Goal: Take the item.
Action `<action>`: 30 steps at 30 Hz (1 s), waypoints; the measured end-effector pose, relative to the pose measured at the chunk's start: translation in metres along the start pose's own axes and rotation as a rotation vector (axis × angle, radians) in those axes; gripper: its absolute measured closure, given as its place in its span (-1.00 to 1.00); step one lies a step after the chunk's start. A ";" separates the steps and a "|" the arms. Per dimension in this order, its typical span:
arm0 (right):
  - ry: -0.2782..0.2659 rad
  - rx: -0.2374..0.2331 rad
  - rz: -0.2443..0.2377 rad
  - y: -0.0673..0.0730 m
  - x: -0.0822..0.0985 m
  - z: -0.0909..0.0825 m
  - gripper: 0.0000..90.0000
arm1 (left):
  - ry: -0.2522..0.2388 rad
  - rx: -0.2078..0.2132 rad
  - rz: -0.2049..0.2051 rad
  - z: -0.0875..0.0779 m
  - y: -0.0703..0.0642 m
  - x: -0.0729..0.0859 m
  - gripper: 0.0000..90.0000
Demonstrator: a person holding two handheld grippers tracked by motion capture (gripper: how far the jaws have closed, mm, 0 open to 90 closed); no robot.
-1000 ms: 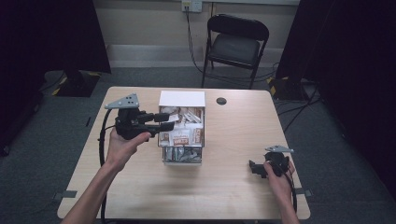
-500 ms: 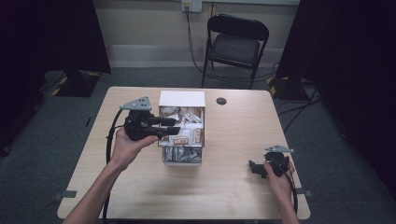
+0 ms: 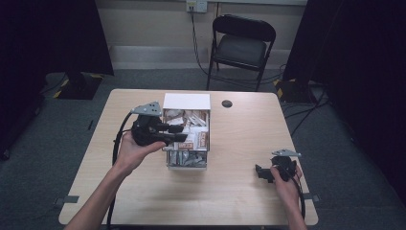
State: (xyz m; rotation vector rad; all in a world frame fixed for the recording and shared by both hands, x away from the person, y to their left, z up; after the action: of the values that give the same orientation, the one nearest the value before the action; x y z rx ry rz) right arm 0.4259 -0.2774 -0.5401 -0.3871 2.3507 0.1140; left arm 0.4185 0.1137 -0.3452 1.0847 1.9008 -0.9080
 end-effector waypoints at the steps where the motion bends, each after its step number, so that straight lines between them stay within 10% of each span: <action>1: 0.000 0.000 0.000 0.000 0.000 0.000 -1.00 | -0.003 0.001 -0.001 0.000 0.000 0.000 0.42; 10: 0.000 0.000 0.000 0.000 0.000 0.000 -1.00 | -0.024 -0.042 0.015 -0.004 0.004 0.003 1.00; 30: 0.001 0.001 0.002 0.000 0.000 0.000 -1.00 | -0.104 -0.008 -0.053 -0.018 0.006 -0.001 1.00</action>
State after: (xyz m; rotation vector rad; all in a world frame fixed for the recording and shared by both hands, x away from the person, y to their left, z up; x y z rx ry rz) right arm 0.4255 -0.2772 -0.5401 -0.3850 2.3516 0.1138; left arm 0.4195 0.1305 -0.3375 0.9673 1.8537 -0.9666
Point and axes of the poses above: each handheld gripper's, and its own axes: z roughly forward along the jaws, x roughly out of its underside, y roughly to its left, the point moved 5 cm from there along z, roughly forward along the jaws, and after that the axes turned 1 degree about x, right-handed, at the moved point
